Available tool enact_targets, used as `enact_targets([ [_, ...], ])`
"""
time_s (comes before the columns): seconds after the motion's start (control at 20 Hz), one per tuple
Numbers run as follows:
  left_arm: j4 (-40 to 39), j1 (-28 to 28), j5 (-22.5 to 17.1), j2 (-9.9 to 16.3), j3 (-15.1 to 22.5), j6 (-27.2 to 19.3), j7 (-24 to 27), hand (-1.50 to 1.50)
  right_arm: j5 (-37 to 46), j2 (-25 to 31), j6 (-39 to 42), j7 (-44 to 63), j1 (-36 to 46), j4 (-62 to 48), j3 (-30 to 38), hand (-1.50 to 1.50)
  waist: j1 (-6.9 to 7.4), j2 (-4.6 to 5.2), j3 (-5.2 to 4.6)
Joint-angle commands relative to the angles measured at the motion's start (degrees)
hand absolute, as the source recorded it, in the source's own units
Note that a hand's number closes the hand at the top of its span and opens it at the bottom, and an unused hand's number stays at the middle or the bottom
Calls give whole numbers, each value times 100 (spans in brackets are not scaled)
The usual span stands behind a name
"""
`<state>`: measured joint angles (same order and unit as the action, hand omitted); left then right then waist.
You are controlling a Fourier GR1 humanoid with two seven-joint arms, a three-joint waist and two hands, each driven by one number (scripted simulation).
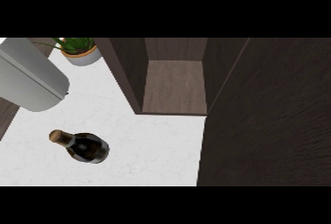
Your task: Pick up the wine, place it into the cabinet and close the cabinet
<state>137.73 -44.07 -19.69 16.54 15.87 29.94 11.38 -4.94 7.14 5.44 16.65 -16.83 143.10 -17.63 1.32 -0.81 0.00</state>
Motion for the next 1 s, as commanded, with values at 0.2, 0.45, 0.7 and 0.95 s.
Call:
enact_targets([
  [0.2,1510,-810,-61,159,-348,10,408,-150,-167,138,-121,403,-162,831,147,-150,3,-2,7],
  [0.45,1478,-1176,107,127,-416,82,856,-150,-8,157,-233,526,-162,961,-31,-150,-2,-12,6],
  [0.7,1160,-1244,-93,212,-839,92,1098,-150,191,72,-450,868,146,1125,-370,-150,-40,30,-8],
  [0.95,1239,-1482,-531,418,-1527,104,1307,-150,221,202,-396,659,-113,1117,-470,-150,-149,21,2],
])
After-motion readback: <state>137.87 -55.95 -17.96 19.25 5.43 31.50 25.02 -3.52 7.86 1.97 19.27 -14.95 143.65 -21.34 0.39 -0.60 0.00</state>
